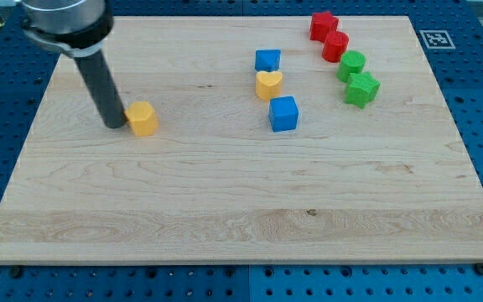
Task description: Slide yellow hexagon to the bottom of blue cube
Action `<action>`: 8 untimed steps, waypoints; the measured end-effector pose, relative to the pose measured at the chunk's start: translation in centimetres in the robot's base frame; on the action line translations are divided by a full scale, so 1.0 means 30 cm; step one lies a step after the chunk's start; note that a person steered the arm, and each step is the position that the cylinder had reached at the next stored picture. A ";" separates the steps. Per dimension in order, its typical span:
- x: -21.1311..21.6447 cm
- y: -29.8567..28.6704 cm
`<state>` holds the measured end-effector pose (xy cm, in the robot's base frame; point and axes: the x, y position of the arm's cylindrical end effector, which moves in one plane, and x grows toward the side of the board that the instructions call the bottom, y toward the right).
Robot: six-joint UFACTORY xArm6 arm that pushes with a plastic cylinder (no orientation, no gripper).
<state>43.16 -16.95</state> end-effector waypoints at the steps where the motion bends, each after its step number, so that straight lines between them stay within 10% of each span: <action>1: 0.014 0.093; 8: 0.088 0.639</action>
